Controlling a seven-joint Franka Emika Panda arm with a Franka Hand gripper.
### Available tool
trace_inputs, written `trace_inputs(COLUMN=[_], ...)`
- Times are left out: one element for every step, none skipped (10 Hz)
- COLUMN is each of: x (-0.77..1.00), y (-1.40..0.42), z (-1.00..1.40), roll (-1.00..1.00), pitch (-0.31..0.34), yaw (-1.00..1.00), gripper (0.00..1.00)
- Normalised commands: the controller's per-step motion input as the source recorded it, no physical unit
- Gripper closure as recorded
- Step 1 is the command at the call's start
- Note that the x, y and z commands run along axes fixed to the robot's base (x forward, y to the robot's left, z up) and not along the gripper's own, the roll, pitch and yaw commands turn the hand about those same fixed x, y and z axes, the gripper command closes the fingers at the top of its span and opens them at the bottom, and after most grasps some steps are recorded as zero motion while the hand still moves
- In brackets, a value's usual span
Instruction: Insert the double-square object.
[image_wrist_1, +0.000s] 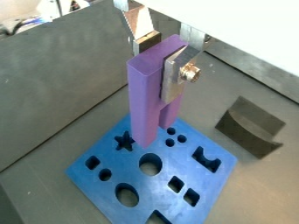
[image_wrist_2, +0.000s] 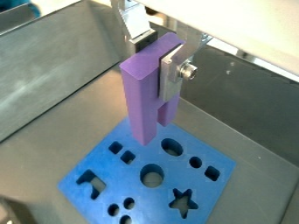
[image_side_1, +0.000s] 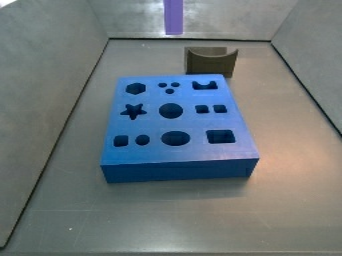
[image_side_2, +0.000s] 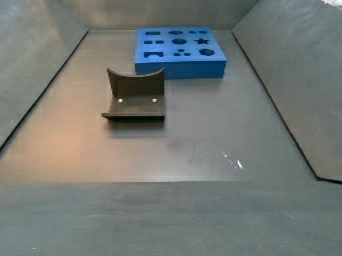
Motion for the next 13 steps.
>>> trace_inputs(x=[0.26, 0.23, 0.21, 0.39, 0.43, 0.42, 0.40, 0.43, 0.40, 0.39, 0.32, 0.29, 0.30], y=[-0.08, -0.05, -0.01, -0.05, -0.07, -0.06, -0.06, -0.05, -0.06, -0.05, 0.00, 0.00, 0.01], z=[-0.33, -0.35, -0.41, -0.45, -0.44, -0.41, -0.37, -0.38, -0.38, -0.33, -0.35, -0.35, -0.31], roll=[0.11, 0.11, 0.14, 0.17, 0.17, 0.15, 0.13, 0.14, 0.17, 0.16, 0.15, 0.15, 0.12], pitch=[0.000, -0.003, -0.006, 0.000, 0.000, 0.000, 0.000, 0.000, 0.043, 0.261, 0.353, 0.307, 0.237], yaw=[-0.81, -0.84, -0.87, -0.73, -0.69, -0.70, -0.71, -0.70, -0.59, -0.40, -0.38, -0.47, -0.53], gripper=[1.00, 1.00, 1.00, 1.00, 1.00, 1.00, 1.00, 1.00, 1.00, 1.00, 1.00, 1.00, 1.00])
